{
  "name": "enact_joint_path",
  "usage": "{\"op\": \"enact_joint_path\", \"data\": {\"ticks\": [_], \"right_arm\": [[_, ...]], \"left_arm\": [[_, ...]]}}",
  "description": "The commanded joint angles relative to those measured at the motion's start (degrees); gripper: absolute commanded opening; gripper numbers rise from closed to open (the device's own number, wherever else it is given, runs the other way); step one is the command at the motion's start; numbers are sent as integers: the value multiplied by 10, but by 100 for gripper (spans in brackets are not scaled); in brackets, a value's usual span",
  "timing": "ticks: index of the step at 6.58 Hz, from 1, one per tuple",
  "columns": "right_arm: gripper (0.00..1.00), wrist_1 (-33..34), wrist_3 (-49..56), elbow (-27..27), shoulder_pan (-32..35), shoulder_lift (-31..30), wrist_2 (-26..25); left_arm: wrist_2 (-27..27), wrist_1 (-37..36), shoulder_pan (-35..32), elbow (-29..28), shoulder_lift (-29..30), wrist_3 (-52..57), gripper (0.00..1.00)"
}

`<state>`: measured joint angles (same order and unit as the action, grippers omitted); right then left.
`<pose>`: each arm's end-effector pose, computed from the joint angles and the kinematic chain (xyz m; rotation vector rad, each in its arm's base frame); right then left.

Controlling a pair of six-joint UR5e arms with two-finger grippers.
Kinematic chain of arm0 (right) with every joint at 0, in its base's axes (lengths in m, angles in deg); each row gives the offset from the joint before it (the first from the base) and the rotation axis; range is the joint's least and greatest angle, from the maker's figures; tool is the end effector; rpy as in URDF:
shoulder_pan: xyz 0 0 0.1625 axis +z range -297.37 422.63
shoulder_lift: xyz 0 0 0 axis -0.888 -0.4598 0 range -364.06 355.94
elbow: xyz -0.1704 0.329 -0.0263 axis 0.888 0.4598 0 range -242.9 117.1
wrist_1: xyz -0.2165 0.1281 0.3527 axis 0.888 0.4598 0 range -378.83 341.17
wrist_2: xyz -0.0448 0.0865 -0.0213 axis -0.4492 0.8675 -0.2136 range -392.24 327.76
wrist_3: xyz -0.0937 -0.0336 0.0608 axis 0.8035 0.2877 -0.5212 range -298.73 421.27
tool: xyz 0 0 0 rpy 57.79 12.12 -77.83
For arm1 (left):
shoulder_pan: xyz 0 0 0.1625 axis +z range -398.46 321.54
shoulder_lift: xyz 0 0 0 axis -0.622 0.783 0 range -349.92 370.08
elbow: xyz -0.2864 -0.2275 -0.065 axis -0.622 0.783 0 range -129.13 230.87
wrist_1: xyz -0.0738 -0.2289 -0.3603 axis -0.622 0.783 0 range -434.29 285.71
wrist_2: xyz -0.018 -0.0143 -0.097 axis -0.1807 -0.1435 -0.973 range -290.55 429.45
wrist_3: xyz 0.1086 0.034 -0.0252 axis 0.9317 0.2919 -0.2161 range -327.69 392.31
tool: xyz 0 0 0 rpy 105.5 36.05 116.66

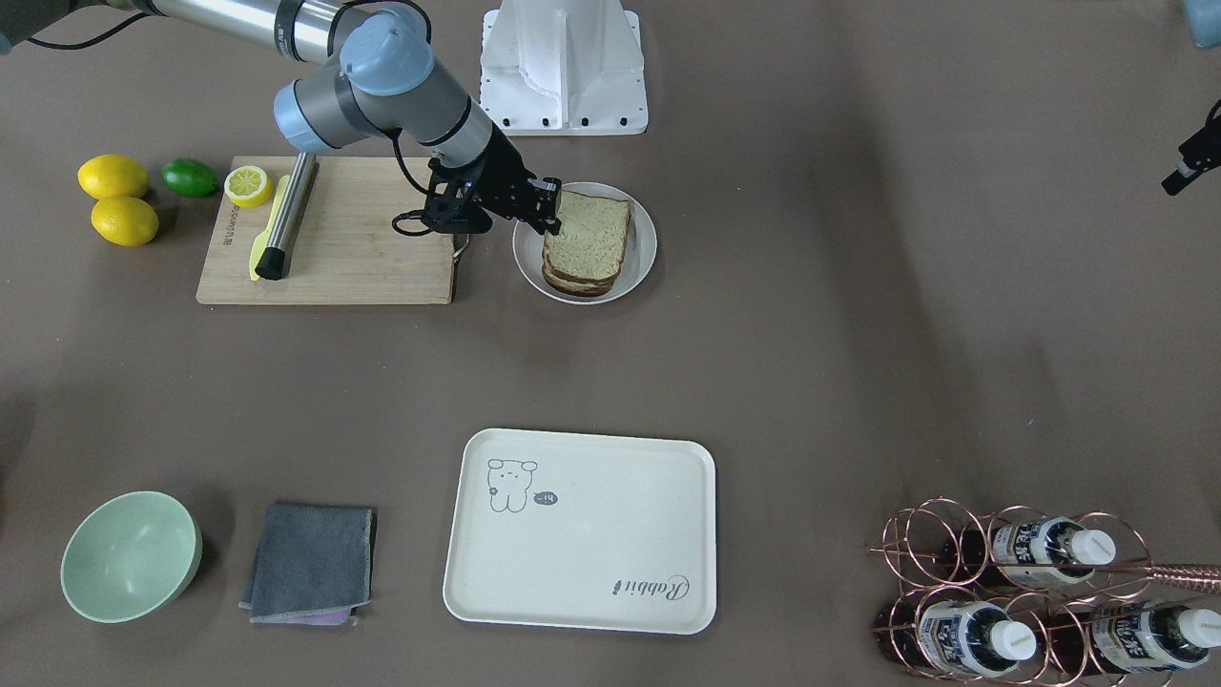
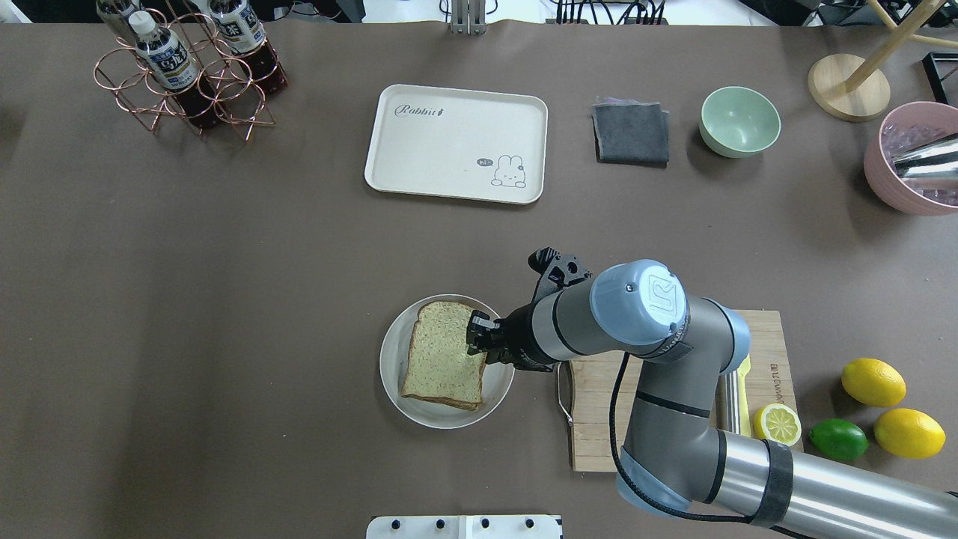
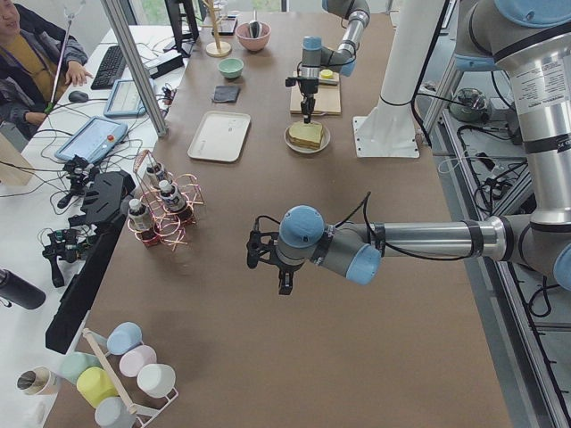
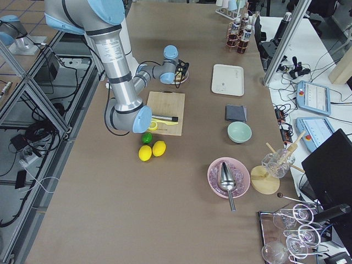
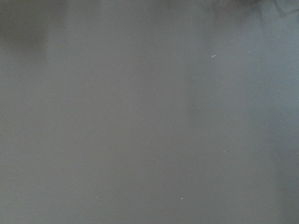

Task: Make sandwich and place on tray
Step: 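Lay the bread slice on the egg toast and open the right gripper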

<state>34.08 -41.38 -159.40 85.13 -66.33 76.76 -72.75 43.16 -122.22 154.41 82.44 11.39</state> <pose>-0.5640 -0.3370 0.2003 -0.1811 -1.2567 0.3231 0.0045 -0.4204 0.5721 0.1571 0.9604 -0.0500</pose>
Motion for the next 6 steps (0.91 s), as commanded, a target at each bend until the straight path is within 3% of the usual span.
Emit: {"op": "enact_joint_path", "data": {"ticks": [1, 2, 3, 4, 6], "right_arm": [[51, 0, -1, -2, 1, -1, 0], [94, 0, -3, -5, 1, -2, 1], [100, 0, -3, -14, 3, -7, 2], [100, 1, 2, -23, 12, -17, 7], [100, 4, 7, -44, 52, -42, 39]], "left_arm": [[0, 0, 0, 0, 1, -1, 96], [0, 0, 0, 2, 5, -13, 96], [-3, 1, 3, 10, 9, -56, 96], [-9, 3, 14, 24, 18, -92, 97], [-1, 8, 110, 47, 69, -213, 97]]}}
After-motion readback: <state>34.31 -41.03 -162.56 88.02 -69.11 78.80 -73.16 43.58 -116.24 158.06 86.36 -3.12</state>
